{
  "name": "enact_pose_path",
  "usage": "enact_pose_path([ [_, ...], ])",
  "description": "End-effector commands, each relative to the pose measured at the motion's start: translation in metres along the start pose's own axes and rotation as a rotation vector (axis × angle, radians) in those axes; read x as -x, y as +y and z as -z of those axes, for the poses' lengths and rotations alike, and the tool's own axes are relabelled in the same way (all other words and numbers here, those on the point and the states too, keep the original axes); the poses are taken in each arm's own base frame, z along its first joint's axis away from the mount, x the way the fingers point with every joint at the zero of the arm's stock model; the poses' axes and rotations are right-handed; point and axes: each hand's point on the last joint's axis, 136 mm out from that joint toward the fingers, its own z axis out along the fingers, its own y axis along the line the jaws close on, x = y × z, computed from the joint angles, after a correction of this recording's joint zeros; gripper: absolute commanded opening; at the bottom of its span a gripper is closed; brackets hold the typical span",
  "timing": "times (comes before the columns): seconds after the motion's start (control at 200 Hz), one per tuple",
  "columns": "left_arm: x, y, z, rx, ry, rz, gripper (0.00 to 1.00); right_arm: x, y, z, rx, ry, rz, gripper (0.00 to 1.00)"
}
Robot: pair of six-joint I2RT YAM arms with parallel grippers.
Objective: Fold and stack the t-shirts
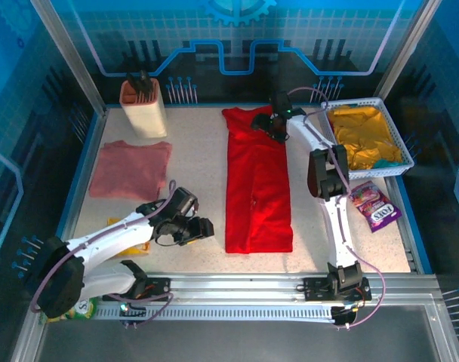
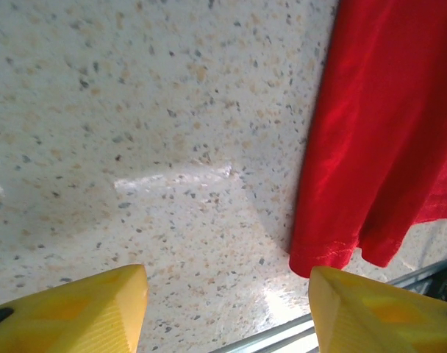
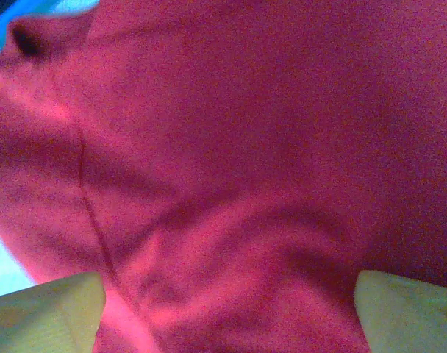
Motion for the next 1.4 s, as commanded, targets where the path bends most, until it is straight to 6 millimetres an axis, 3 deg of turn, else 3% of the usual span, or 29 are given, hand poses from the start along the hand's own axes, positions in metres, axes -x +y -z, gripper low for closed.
enact_pose_path([
  [0.0,-0.005,-0.012,0.000,-0.057,0.007,0.003,0.61,0.009,0.035,0.093,0.107,-0.082,0.104,0.89],
  [0.045,-0.005,-0.016,-0.002,-0.068,0.006,-0.010,0.61,-0.002,0.024,0.108,0.078,-0.069,0.107,1.00],
  [0.21,-0.004,-0.031,-0.012,-0.098,0.003,-0.049,0.62,-0.056,-0.028,0.158,0.015,-0.008,0.099,1.00],
  [0.35,-0.005,-0.047,-0.026,-0.107,0.030,-0.085,0.62,-0.121,-0.074,0.185,-0.046,0.113,0.082,1.00],
  [0.4,-0.006,-0.051,-0.033,-0.100,0.041,-0.090,0.60,-0.149,-0.089,0.191,-0.067,0.164,0.075,1.00],
  [0.46,-0.006,-0.053,-0.042,-0.086,0.052,-0.079,0.57,-0.178,-0.108,0.198,-0.093,0.208,0.052,0.91],
  [0.6,-0.010,-0.052,-0.053,-0.079,0.073,-0.074,0.54,-0.249,-0.149,0.205,-0.116,0.286,0.013,0.84],
  [0.72,-0.012,-0.055,-0.058,-0.064,0.103,-0.076,0.52,-0.290,-0.167,0.208,-0.083,0.311,-0.033,0.77],
  [0.876,-0.016,-0.059,-0.064,-0.059,0.121,-0.058,0.50,-0.320,-0.173,0.200,-0.057,0.343,-0.064,0.73],
  [0.986,-0.017,-0.060,-0.069,-0.051,0.136,-0.052,0.48,-0.330,-0.167,0.191,-0.032,0.374,-0.058,0.66],
  [1.181,-0.022,-0.061,-0.074,-0.031,0.151,-0.044,0.41,-0.342,-0.154,0.184,-0.073,0.413,0.006,0.63],
  [1.281,-0.024,-0.062,-0.076,-0.029,0.155,-0.039,0.37,-0.349,-0.156,0.183,-0.086,0.430,-0.004,0.57],
  [1.336,-0.024,-0.063,-0.075,-0.028,0.151,-0.038,0.33,-0.354,-0.157,0.185,-0.087,0.443,-0.011,0.47],
  [1.396,-0.024,-0.063,-0.075,-0.026,0.146,-0.041,0.32,-0.360,-0.156,0.187,-0.081,0.453,-0.014,0.46],
])
